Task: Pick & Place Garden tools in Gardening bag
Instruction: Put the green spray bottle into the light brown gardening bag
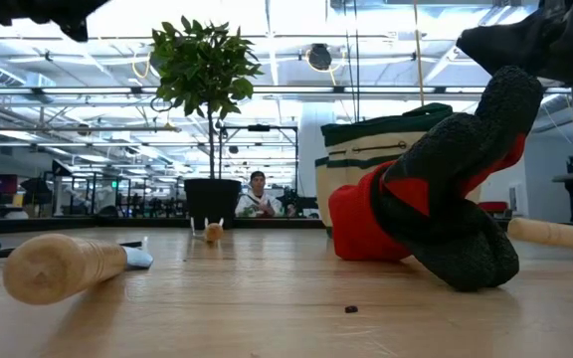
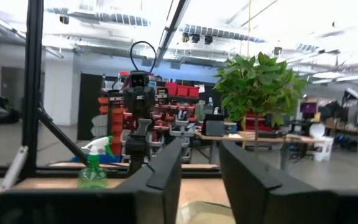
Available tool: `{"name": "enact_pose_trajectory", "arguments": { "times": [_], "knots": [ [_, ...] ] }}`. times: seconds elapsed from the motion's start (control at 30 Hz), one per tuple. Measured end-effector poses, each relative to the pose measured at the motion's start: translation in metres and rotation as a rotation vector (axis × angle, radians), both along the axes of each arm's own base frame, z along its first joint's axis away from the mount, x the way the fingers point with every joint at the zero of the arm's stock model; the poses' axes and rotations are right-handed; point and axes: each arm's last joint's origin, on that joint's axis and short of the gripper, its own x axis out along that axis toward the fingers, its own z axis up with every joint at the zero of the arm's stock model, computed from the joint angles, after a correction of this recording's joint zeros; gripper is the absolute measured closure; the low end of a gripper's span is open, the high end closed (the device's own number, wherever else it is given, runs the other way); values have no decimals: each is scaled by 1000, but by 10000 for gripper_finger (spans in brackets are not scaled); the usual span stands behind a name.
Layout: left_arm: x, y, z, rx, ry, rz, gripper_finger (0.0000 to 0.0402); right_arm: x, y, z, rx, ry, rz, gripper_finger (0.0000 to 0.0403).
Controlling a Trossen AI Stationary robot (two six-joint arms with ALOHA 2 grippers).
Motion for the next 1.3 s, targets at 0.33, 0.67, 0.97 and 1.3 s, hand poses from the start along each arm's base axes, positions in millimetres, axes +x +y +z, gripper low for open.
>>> {"name": "enact_pose_trajectory", "arguments": {
  "times": [0.33, 0.67, 0.97, 1.3],
  "knots": [
    [-3, -7, -8, -168, 167, -254, 213, 0, 0, 0, 72, -7, 28, 257],
    [-5, -10, -24, -95, 330, -305, 211, 0, 0, 0, 82, -8, 32, 257],
    [-3, -13, -37, -110, 382, -333, 211, 0, 0, 0, 80, -7, 31, 257],
    [-3, -14, -38, -107, 393, -336, 211, 0, 0, 0, 79, -7, 31, 257]
  ]
}}
